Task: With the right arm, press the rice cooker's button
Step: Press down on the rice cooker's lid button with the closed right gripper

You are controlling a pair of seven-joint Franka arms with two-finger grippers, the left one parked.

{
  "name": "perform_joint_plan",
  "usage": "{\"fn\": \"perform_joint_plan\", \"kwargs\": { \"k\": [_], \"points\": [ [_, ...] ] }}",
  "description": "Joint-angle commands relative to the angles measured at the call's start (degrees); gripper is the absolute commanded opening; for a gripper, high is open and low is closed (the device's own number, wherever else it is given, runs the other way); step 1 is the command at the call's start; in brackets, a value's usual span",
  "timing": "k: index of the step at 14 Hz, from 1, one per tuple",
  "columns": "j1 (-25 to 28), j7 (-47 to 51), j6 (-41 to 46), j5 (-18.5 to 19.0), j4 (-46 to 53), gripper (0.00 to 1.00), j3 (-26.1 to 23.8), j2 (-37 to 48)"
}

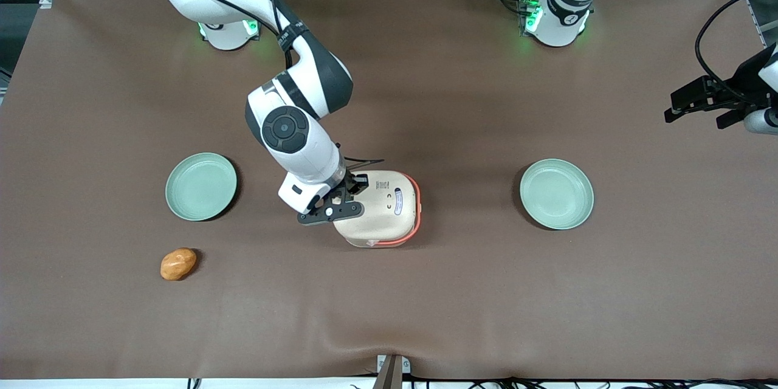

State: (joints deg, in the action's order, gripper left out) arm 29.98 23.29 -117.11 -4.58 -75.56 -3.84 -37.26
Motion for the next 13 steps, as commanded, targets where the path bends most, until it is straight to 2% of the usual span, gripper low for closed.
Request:
{"fn": "perform_joint_plan", "kwargs": {
  "k": [1,6,11,13],
  "points": [
    [1.2,0.4,-2.5,-0.5,0.7,0.0,1.6,-3.4],
    [0.8,0.4,-1.3,-0.8,1.2,0.0,1.5,-2.2],
    [-0.3,0.4,4.3,-6.8,3.0,0.0,1.6,2.4],
    [-0.5,0.4,6.5,-7.1,2.9,0.0,1.6,4.6]
  ]
}}
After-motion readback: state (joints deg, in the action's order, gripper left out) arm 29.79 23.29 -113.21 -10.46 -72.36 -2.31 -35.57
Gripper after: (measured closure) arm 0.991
